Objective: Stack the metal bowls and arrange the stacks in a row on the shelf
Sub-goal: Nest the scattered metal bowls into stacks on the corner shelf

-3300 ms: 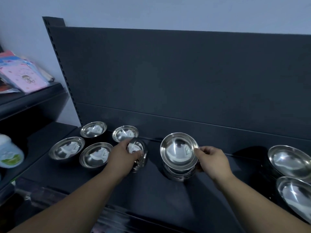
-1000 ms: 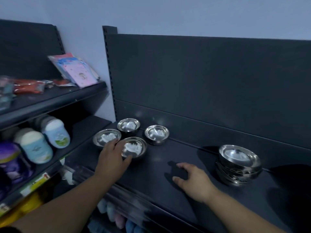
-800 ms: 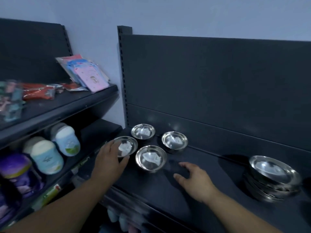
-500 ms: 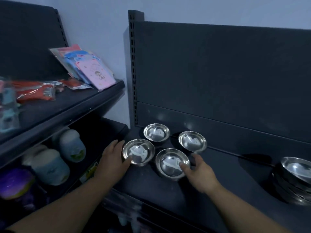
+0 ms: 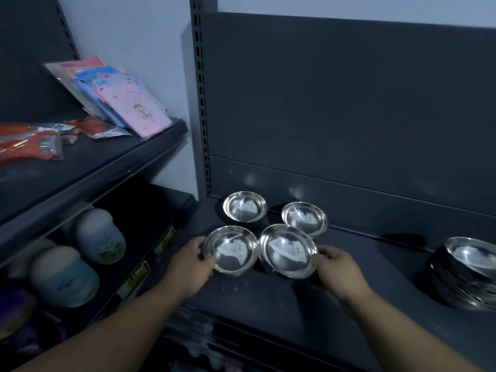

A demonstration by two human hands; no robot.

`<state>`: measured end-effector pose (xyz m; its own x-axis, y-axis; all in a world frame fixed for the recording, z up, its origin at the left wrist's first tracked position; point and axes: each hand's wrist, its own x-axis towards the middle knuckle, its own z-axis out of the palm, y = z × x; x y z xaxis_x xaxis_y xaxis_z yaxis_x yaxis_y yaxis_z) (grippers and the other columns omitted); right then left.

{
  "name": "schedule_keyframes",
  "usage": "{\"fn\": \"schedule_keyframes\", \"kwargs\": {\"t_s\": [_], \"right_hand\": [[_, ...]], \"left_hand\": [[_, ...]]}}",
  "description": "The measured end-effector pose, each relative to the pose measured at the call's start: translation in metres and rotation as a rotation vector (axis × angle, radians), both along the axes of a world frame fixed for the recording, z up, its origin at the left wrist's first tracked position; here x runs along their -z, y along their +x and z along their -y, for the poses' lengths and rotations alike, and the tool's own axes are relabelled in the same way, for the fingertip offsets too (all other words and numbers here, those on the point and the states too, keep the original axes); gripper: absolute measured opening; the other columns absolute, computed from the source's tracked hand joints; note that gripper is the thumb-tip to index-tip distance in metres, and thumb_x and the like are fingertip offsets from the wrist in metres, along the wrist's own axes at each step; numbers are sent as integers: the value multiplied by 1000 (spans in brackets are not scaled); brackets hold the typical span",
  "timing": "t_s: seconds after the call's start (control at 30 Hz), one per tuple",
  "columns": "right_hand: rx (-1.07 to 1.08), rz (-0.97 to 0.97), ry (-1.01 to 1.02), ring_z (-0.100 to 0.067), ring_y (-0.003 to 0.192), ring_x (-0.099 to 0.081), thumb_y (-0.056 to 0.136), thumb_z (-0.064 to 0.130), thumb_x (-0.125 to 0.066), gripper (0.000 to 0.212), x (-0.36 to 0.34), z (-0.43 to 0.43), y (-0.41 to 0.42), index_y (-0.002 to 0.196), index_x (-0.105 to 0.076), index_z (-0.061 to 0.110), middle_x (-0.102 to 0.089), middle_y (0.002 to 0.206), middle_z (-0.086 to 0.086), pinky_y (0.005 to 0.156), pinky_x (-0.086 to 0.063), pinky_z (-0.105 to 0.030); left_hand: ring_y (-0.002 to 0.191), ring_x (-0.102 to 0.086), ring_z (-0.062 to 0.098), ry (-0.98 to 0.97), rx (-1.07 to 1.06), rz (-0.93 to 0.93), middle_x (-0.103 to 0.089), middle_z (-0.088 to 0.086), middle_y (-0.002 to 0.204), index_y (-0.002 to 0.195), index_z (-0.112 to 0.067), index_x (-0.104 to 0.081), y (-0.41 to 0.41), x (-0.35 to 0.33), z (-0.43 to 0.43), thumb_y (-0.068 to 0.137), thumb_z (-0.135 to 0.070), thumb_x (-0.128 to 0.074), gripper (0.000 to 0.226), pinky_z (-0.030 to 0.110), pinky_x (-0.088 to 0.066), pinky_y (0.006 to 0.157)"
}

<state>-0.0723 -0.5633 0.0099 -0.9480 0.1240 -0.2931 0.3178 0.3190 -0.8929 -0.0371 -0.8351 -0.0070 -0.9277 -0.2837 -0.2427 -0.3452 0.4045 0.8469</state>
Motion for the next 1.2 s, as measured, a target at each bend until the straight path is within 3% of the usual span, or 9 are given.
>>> {"fn": "schedule_keyframes", "kwargs": {"t_s": [0.27,0.4,0.47,0.57,0.73,0.83,0.97,1.1,1.2], "right_hand": [[-14,-104,-80,-11,49,-61,90,22,-63,13,-24,-17,1,97,-70,15,-72,73,-4,48,-50,-24],[-54,-116,-5,-16,57,-67,87,20,-61,13,-22,-18,-4,97,-70,18,-74,79,-3,54,-57,-30],[-89,-112,33,-18,62,-70,82,27,-64,14,-19,-15,-6,93,-71,21,-74,78,1,66,-61,-38],[-155,-110,120,-17,74,-72,74,44,-67,22,-14,-10,-7,89,-71,29,-75,80,8,77,-60,-42],[-213,-138,306,-9,78,-69,83,39,-66,18,-11,-5,-7,94,-72,26,-72,85,10,76,-57,-28],[-212,-101,310,-14,72,-71,82,44,-66,21,-7,-6,-11,82,-73,25,-73,76,7,75,-60,-35],[-134,-57,227,-16,68,-71,85,51,-62,30,-6,-7,-21,85,-71,23,-73,78,3,69,-62,-38],[21,54,68,-27,74,-71,88,46,-62,36,-2,-14,-40,98,-66,12,-71,90,-10,60,-60,-34],[86,119,-54,-31,78,-71,90,40,-62,30,4,-18,-53,90,-62,9,-70,93,-18,68,-61,-41]], "left_hand": [[81,-70,18,200,158,20,-64,-3,113,128,-26,-50,2,2,-60,89,-19,-64,42,25,-56,66],[107,-62,17,78,116,-29,-61,-4,123,128,-25,-55,-6,0,-64,93,-31,-58,36,37,-55,90],[108,-61,15,26,66,-66,-65,-5,118,124,-28,-60,-10,-8,-62,93,-42,-53,35,40,-51,96],[105,-62,13,-41,107,-75,-68,-8,110,118,-28,-64,-14,-13,-65,91,-46,-55,34,32,-50,94],[100,-60,2,-166,145,-120,-66,-13,103,113,-25,-66,-13,-8,-68,88,-31,-64,25,14,-44,83],[95,-56,-1,-210,133,-145,-62,-14,102,113,-25,-65,-14,-5,-66,88,-28,-63,26,6,-37,72],[99,-56,1,-197,104,-146,-64,-14,104,113,-22,-67,-24,-5,-62,88,-36,-63,28,17,-40,85],[88,-67,22,-114,-42,-90,-72,0,85,89,-19,-71,-46,-4,-48,90,-42,-57,27,39,-54,86],[84,-68,30,39,-153,-23,-68,7,79,78,-17,-63,-68,2,-36,91,-40,-55,28,48,-57,83]]}}
